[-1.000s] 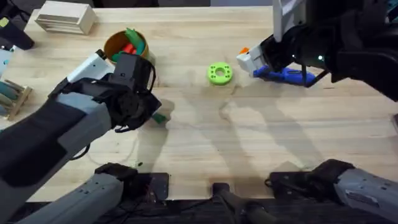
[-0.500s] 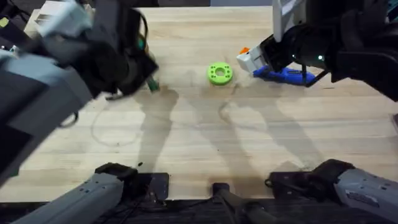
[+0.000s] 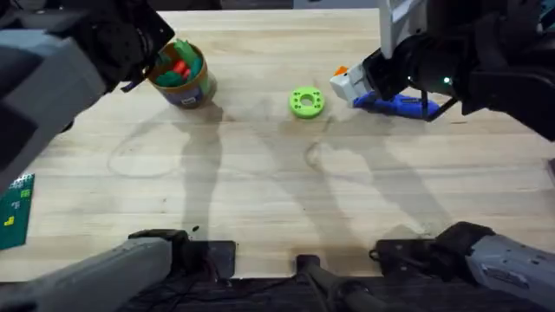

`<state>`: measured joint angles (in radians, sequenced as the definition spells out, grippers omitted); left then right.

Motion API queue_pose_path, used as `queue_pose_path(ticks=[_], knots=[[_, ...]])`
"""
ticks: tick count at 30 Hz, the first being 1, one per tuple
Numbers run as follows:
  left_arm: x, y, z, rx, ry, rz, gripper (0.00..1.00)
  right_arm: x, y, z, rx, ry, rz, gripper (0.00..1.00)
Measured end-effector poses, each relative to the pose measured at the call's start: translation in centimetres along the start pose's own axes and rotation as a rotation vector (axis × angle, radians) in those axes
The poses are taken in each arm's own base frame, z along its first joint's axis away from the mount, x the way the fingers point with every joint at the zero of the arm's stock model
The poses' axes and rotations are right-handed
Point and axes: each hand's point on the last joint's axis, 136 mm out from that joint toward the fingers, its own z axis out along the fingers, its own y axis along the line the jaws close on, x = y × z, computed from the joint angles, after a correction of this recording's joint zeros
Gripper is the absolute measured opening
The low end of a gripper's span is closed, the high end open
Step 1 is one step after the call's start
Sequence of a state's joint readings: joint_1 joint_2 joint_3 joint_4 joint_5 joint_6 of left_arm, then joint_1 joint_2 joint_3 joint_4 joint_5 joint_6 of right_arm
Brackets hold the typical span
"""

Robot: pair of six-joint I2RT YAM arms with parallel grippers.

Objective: Pick up the gripper from the table and insert it into the empty holder that is missing its gripper. Then pick up a screw, insert it into the mounting hole, and use the screwdriver to tighten it. Finally, clean up the table by picking up the vegetable and placing it into the bucket.

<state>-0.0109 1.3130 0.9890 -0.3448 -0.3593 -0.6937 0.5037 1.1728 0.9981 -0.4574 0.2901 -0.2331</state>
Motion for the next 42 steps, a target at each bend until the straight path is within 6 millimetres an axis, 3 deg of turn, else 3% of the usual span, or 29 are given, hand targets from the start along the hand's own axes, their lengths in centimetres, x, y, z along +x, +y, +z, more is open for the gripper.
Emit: queue_pose_path(ticks=[4, 9, 14, 20, 24, 27, 31, 37, 42], knots=[[1.2, 0.4, 2.6, -0.02, 0.04, 0.008, 0.02, 0.0, 0.0, 0.0, 0.0, 0.0, 0.0, 0.989], [3.3, -0.3, 4.1, 0.012, 0.116, 0.023, 0.037, 0.0, 0.0, 0.0, 0.0, 0.0, 0.0, 0.989], [3.8, -0.6, 4.3, 0.029, 0.139, 0.028, 0.653, 0.0, 0.0, 0.0, 0.0, 0.0, 0.0, 0.989], [3.9, -0.7, 4.3, 0.036, 0.144, 0.029, 0.958, 0.0, 0.0, 0.0, 0.0, 0.0, -0.001, 0.99], [3.9, -0.6, 3.8, 0.037, 0.151, 0.03, 0.983, 0.2, 0.0, 0.0, -0.001, 0.007, -0.002, 0.99], [3.5, -0.7, 2.0, 0.061, 0.162, 0.047, 0.982, 0.8, 0.2, -0.2, -0.008, 0.032, -0.006, 0.99], [3.5, -1.7, -2.5, 0.189, 0.214, 0.121, 0.985, 1.0, -0.3, -2.0, -0.004, 0.017, 0.04, 0.99], [7.3, -3.5, -10.9, 0.501, 0.402, 0.341, 0.985, 1.0, -1.4, -6.0, 0.008, -0.051, 0.158, 0.99], [9.3, -3.4, -15.3, 0.657, 0.471, 0.452, 0.985, 2.7, -1.1, -6.5, -0.001, 0.005, 0.242, 0.99]])
